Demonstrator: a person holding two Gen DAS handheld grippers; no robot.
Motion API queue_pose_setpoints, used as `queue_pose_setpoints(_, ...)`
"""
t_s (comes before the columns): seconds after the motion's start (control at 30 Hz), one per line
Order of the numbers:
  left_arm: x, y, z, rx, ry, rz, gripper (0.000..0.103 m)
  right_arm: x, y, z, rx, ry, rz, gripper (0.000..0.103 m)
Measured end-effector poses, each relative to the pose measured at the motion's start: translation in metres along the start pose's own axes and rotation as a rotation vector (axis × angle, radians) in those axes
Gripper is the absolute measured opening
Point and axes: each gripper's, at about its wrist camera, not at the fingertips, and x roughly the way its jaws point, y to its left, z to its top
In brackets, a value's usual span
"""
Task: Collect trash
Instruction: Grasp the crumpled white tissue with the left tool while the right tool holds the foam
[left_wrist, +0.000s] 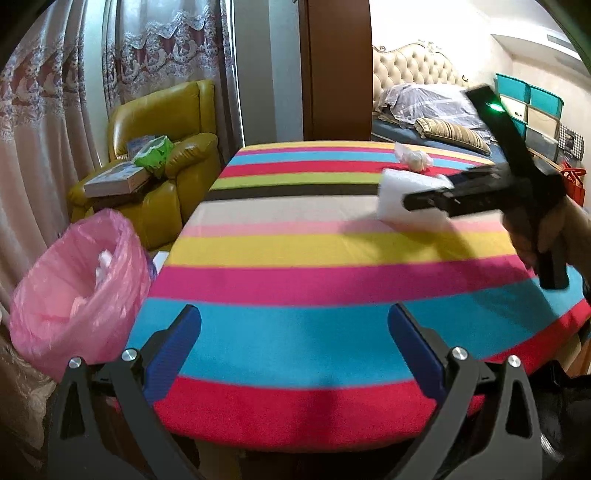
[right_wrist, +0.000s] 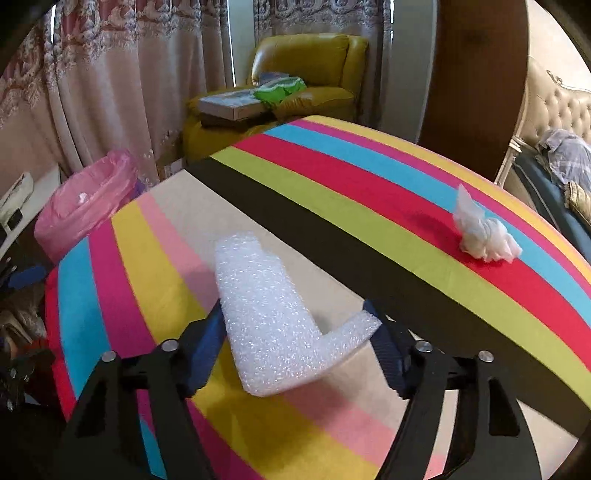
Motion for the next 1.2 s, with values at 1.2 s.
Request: queue_pose_setpoints(1.2,0.296,-0.236,0.228,-0.020,0.287,-0.094,0.076,-0.121,-0.160,-0.137,0.466,-0.022,-0.467,0.066)
